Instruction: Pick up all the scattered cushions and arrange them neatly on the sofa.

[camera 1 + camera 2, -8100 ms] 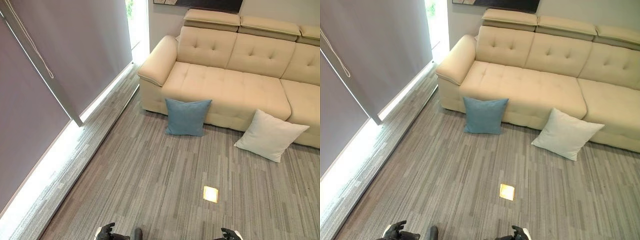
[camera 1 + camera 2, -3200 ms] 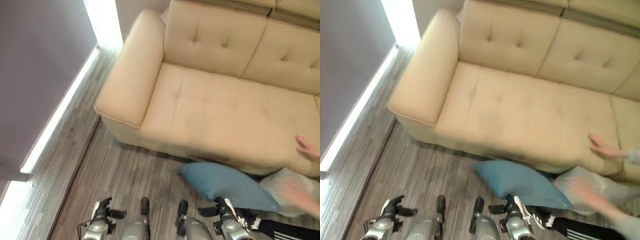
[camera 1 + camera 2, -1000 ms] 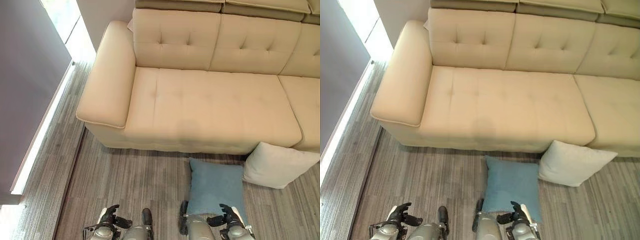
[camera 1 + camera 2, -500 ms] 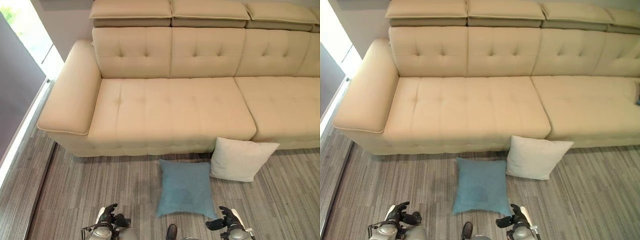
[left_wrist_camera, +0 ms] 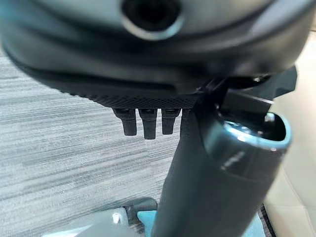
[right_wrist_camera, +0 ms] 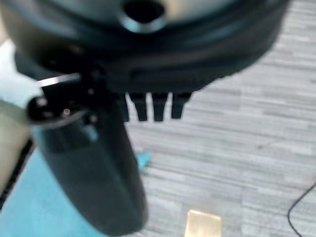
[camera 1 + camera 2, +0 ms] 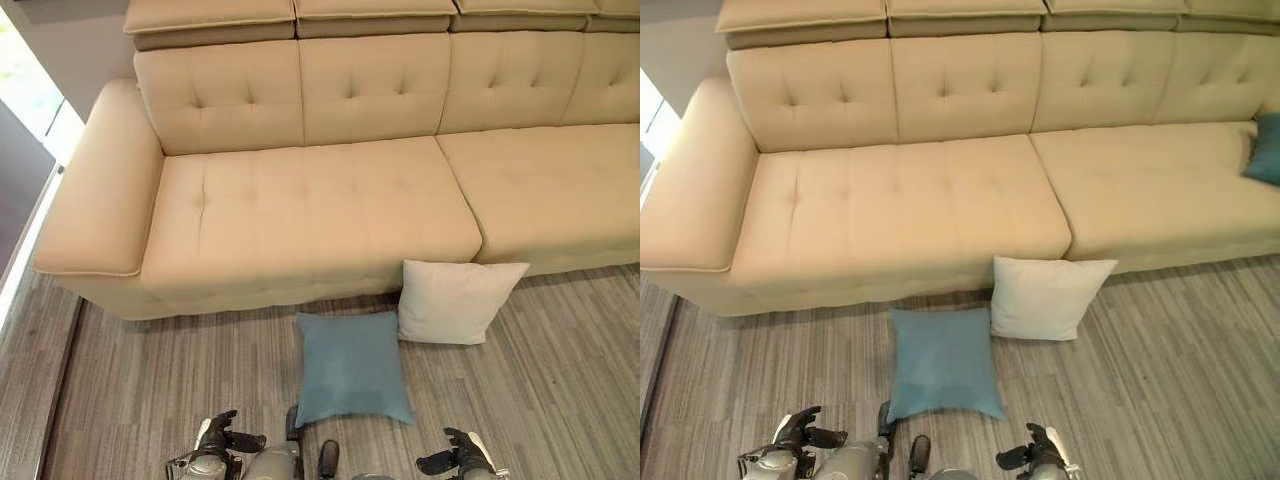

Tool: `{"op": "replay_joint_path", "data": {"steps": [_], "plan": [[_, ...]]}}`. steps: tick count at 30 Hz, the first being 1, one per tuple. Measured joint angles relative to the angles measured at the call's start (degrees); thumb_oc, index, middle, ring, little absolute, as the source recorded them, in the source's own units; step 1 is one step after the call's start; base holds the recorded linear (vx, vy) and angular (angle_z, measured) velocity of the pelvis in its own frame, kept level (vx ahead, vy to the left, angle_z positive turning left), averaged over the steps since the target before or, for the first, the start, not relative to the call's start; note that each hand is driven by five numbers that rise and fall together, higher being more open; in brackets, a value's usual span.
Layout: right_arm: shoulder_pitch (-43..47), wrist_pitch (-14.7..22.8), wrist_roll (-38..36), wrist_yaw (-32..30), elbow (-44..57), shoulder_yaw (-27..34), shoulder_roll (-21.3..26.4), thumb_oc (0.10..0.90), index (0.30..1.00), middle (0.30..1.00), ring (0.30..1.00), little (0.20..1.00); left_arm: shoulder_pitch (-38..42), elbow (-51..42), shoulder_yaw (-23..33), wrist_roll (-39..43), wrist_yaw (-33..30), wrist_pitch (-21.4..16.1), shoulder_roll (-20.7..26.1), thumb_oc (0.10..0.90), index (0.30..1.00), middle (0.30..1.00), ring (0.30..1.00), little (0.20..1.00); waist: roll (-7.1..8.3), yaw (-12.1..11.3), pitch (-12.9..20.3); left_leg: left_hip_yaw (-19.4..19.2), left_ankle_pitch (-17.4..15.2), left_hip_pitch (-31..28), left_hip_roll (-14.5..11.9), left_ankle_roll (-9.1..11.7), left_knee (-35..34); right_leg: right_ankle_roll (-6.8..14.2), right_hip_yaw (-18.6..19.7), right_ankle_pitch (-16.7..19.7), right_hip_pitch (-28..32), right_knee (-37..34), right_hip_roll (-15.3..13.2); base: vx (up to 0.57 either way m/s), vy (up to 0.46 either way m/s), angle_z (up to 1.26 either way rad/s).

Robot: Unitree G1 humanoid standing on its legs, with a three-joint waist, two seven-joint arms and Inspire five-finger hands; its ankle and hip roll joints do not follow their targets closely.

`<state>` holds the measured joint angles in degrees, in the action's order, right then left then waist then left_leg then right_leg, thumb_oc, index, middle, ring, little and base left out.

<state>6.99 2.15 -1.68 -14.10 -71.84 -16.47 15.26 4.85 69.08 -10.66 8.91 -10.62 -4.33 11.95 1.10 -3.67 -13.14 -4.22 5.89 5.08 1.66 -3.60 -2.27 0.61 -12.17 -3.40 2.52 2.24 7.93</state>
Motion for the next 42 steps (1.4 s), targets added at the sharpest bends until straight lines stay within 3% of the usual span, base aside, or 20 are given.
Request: {"op": "replay_joint_path", "data": {"steps": [1,2,3,4,6,7,9,10,11,12,15,22,27,29,30,32,36,37,40,42], "plan": [[-0.1,0.0,0.2,0.0,0.4,-0.1,-0.2,0.800,0.900,0.900,0.900,0.900,0.3,0.1,0.0,0.0,0.0,0.1,0.2,0.800,0.900,0.900,0.900,0.900,0.08,0.1,-0.2,-0.3,0.7,-0.8,-0.2,-0.3,-0.4,0.9,-0.8,-1.1,-0.8,3.4,0.0,0.05,0.063,-0.16],[0.3,0.1,0.5,0.2,0.9,-0.6,-0.3,0.800,0.900,0.900,0.900,0.900,0.3,0.1,-0.3,0.0,0.0,0.7,0.2,0.800,0.900,0.900,0.900,0.900,-0.72,0.1,-0.7,0.1,0.2,-1.7,-1.7,-0.8,-0.3,3.6,-3.3,-3.4,-5.3,14.7,-1.0,0.07,0.017,0.08],[0.3,0.1,0.5,0.2,1.3,-0.6,-0.3,0.800,0.900,0.900,0.900,0.900,0.3,0.1,-0.4,0.0,-0.1,0.7,0.1,0.800,0.900,0.900,0.900,0.900,-0.86,0.7,-0.8,1.1,-0.3,-3.0,-1.5,-1.6,-0.6,3.5,-5.0,-7.4,-9.0,23.3,-4.0,0.07,0.016,0.27],[0.4,0.1,0.5,0.2,1.7,-0.5,-0.2,0.800,0.900,0.900,0.900,0.900,0.2,0.0,-0.4,0.0,0.0,0.7,0.0,0.800,0.900,0.900,0.900,0.900,-0.79,1.3,-0.7,1.5,-0.4,-3.3,-1.0,-1.7,-0.6,3.9,-4.9,-8.5,-10.1,25.7,-6.8,0.08,-0.061,0.37],[0.4,0.1,0.5,0.2,2.8,-0.5,-0.3,0.800,0.900,0.900,0.900,0.900,0.3,0.0,-0.5,0.0,-0.1,0.6,-0.1,0.800,0.900,0.900,0.900,0.900,-0.55,1.2,-0.6,2.0,-0.8,-3.8,0.0,-2.0,-1.1,5.2,-4.2,-9.3,-11.7,25.3,-14.2,0.07,-0.090,0.27],[0.5,0.2,0.5,0.2,3.1,-0.5,-0.6,0.800,0.900,0.900,0.900,0.900,0.7,0.1,-0.6,0.0,-0.2,0.7,0.2,0.800,0.900,0.900,0.900,0.900,-0.67,1.4,-0.7,3.3,-0.7,-3.5,0.1,-1.8,-1.1,5.6,-2.9,-9.1,-11.5,20.3,-16.9,0.03,-0.065,0.23],[0.8,0.2,0.5,0.2,3.0,-0.5,-0.7,0.800,0.900,0.900,0.900,0.900,1.5,0.6,-0.6,-0.1,-0.3,0.7,0.4,0.800,0.900,0.900,0.900,0.900,-0.72,1.4,-0.9,4.1,-0.4,-3.5,-0.1,-1.4,-1.2,5.0,-0.6,-8.6,-11.2,15.0,-18.4,0.06,-0.139,0.33],[0.8,0.3,0.5,0.3,3.0,-0.5,-0.8,0.800,0.900,0.900,0.900,0.900,1.4,0.7,-0.6,-0.1,-0.3,0.7,0.9,0.800,0.900,0.900,0.900,0.900,-0.43,1.4,-0.8,5.0,-0.5,-3.6,-0.3,-0.7,-1.2,5.9,0.6,-5.3,-10.3,9.1,-19.1,0.06,-0.163,0.36],[0.9,0.3,0.5,0.3,3.0,-0.4,-0.8,0.800,0.900,0.900,0.900,0.900,1.4,0.8,-0.6,-0.1,-0.3,0.7,1.1,0.800,0.900,0.900,0.900,0.900,-0.36,1.4,-0.8,5.5,-0.6,-3.6,-0.4,0.0,-1.1,6.5,1.8,-3.0,-10.0,7.2,-19.0,0.06,-0.222,0.49],[1.0,0.3,0.5,0.3,3.0,-0.5,-0.8,0.800,0.900,0.900,0.900,0.900,1.4,0.7,-0.5,-0.1,-0.3,0.7,1.4,0.800,0.900,0.900,0.900,0.900,0.33,1.3,-0.9,6.3,-0.9,-3.7,-0.3,1.5,-0.8,6.6,1.9,4.2,-8.0,3.4,-18.4,0.04,-0.197,0.37],[1.1,0.1,0.5,0.3,2.9,-0.5,-0.8,0.800,0.900,0.900,0.900,0.900,0.0,0.4,-0.5,-0.1,-0.4,0.7,1.2,0.800,0.900,0.900,0.900,0.900,-0.09,0.9,-0.5,6.3,-1.7,-4.2,-3.1,4.2,0.1,4.2,-0.3,7.5,-3.2,-3.8,-15.3,0.01,-0.192,0.10],[1.8,0.5,0.4,0.1,3.1,-0.4,0.2,0.800,0.900,0.900,0.900,0.900,0.4,-0.5,-0.6,0.0,-0.4,0.4,0.8,0.800,0.900,0.900,0.900,0.900,0.07,0.1,0.0,8.4,-0.4,0.3,-6.4,8.9,3.1,2.2,-3.3,7.7,-2.5,-7.6,-11.0,-0.03,-0.217,0.23],[3.6,1.2,-0.1,-0.2,3.0,-0.4,1.5,0.800,0.900,0.900,0.900,0.900,4.2,-0.5,-2.7,2.2,-0.4,-0.4,-0.3,0.800,0.900,0.900,0.900,0.900,-2.04,0.2,-1.6,7.2,4.7,8.4,-7.0,13.2,5.9,-0.1,-6.7,6.8,-7.3,-6.1,-9.9,-0.10,-0.069,0.49],[5.0,1.3,-0.9,-0.9,3.2,-0.4,3.2,0.800,0.900,0.900,0.900,0.900,4.7,-0.6,-3.6,3.4,-0.8,-0.6,-1.2,0.800,0.900,0.900,0.900,0.900,-3.66,0.6,-2.8,4.1,4.0,10.9,-7.5,12.6,7.1,-1.3,-7.4,6.2,-10.8,-2.7,-10.3,-0.10,0.030,-0.01],[6.6,1.6,-1.4,-1.4,3.7,-0.4,4.0,0.800,0.900,0.900,0.900,0.900,5.5,-1.3,-4.1,4.3,-1.3,-0.7,-1.1,0.800,0.900,0.900,0.900,0.900,-3.76,1.3,-4.0,2.7,0.5,12.8,-6.8,9.2,10.0,-1.8,-7.4,5.8,-14.5,0.5,-11.6,-0.03,0.031,-0.17],[9.0,1.9,-2.9,-2.4,4.3,-0.3,4.5,0.800,0.900,0.900,0.900,0.900,6.8,-1.8,-4.5,5.0,-1.5,-0.8,-0.5,0.800,0.900,0.900,0.900,0.900,-3.86,2.1,-5.8,1.5,-3.9,13.7,-5.1,5.7,10.2,-1.3,-5.9,4.5,-20.6,6.1,-13.1,-0.06,0.043,-0.27],[12.4,1.8,-4.9,-3.3,5.4,0.2,3.8,0.800,0.900,0.900,0.900,0.900,10.6,-5.0,-4.5,7.4,-2.4,-2.3,2.3,0.800,0.900,0.900,0.900,0.900,-0.83,2.8,-11.0,0.6,-3.2,20.7,-3.9,5.0,12.1,-0.9,-4.6,3.7,-30.3,13.3,-15.5,-0.12,0.087,0.00],[13.5,1.6,-6.3,-5.2,7.3,0.7,4.1,0.800,0.900,0.900,0.900,0.900,11.6,-9.4,-6.2,9.5,-3.8,-2.5,3.6,0.800,0.900,0.900,0.900,0.900,0.06,2.8,-11.5,0.3,-3.6,28.1,-3.8,4.2,16.7,-1.0,-4.0,2.2,-37.5,18.1,-16.7,-0.10,0.081,0.10],[20.8,1.8,-7.8,-9.2,10.5,4.2,5.3,0.800,0.900,0.900,0.900,0.900,18.9,-11.8,-6.7,12.1,-5.7,-3.9,5.0,0.800,0.900,0.900,0.900,0.900,0.12,2.9,-16.7,0.0,-2.8,38.8,-3.0,3.7,21.4,-1.6,-3.3,2.7,-48.6,23.6,-18.3,-0.06,0.071,0.09],[24.9,2.3,-8.2,-10.1,12.2,3.9,5.3,0.800,0.900,0.900,0.900,0.900,22.3,-12.5,-6.6,13.1,-6.7,-4.1,5.4,0.800,0.900,0.900,0.900,0.900,-0.04,2.9,-18.1,-0.2,-2.7,41.3,-3.0,3.7,21.9,-2.1,-3.2,3.2,-50.9,23.7,-18.5,-0.01,0.063,-0.01]]}}
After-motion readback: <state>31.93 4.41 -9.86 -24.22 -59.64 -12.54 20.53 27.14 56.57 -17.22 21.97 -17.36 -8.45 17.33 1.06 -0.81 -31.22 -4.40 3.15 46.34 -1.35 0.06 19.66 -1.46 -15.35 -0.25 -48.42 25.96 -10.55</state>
